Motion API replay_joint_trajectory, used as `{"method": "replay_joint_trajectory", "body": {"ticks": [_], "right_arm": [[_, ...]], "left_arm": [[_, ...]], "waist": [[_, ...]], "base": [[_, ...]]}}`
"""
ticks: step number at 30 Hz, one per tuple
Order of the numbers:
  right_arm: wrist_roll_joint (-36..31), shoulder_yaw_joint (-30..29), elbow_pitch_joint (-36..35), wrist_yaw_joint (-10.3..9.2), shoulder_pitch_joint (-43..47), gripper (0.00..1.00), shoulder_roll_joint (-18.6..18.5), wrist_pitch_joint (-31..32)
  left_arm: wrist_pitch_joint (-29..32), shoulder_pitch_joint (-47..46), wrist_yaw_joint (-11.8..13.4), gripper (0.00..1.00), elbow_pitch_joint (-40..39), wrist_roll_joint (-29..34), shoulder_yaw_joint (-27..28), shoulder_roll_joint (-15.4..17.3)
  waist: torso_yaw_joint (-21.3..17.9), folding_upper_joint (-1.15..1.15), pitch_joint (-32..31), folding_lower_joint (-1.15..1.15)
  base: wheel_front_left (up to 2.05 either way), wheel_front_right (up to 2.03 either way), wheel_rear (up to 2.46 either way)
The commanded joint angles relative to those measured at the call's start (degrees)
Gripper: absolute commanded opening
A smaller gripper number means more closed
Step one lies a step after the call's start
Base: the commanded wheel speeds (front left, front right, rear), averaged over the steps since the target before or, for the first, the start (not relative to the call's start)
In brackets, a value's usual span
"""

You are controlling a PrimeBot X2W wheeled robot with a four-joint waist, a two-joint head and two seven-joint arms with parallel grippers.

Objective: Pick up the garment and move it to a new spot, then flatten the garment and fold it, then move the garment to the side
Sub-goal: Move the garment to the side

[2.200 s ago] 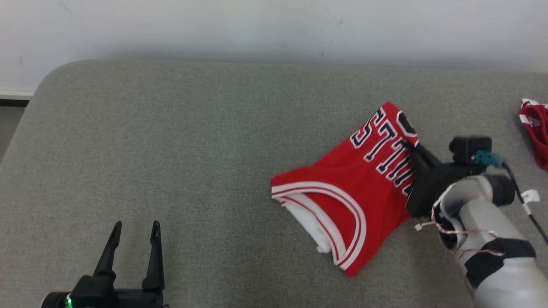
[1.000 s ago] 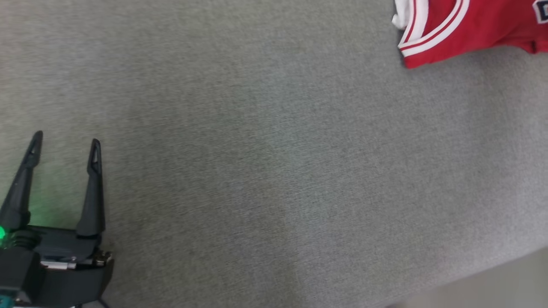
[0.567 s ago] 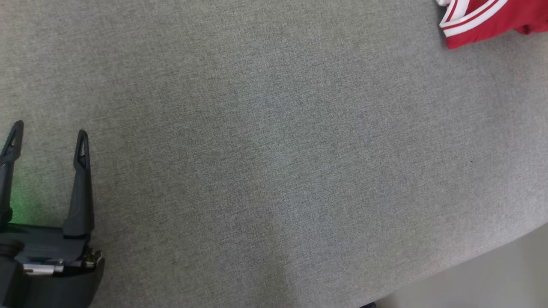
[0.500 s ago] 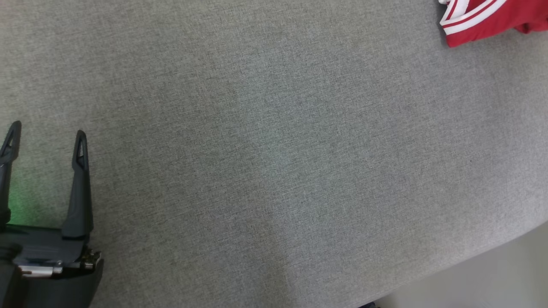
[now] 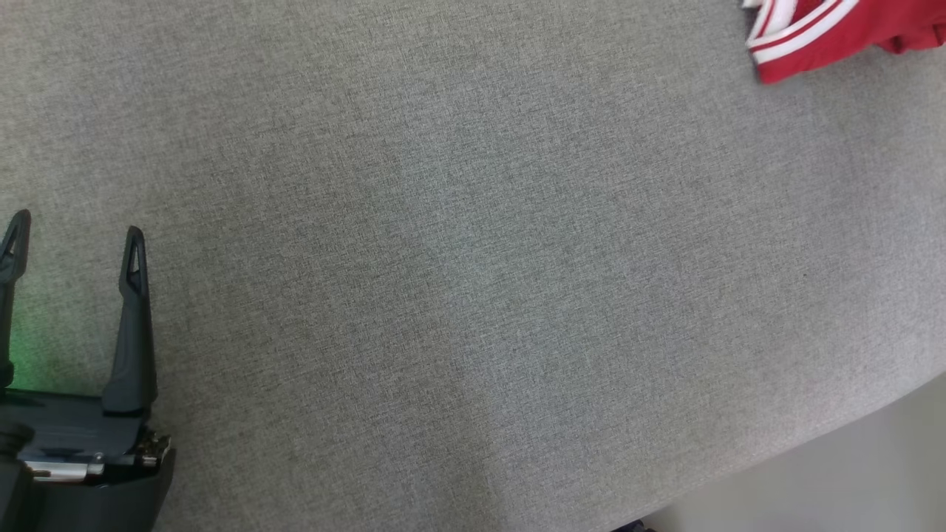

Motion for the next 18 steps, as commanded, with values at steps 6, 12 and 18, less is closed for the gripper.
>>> {"method": "replay_joint_trajectory", "body": {"ticks": [6, 12, 18], "right_arm": [[0.9, 0.8, 1.3, -0.17, -0.4, 1.0, 0.3, -1.1], [1.5, 1.2, 2.6, -0.17, 1.0, 1.0, 0.3, -2.8], [3.5, 0.9, 2.7, -0.17, 5.3, 1.0, 1.7, -7.2]], "left_arm": [[-0.4, 1.2, 0.6, 1.0, 1.6, -0.4, -0.2, -0.1], [-1.8, 1.7, 1.3, 1.0, 3.9, -1.2, -0.6, -1.1], [-4.1, 3.2, 2.2, 1.0, 9.2, -2.4, -1.4, -3.6]], "waist": [[0.3, 0.0, -1.3, 0.0], [1.0, 0.0, -4.8, 0.0], [2.3, 0.0, -11.7, 0.0]], "base": [[0.0, 0.0, 0.0], [0.0, 0.0, 0.0], [0.0, 0.0, 0.0]]}}
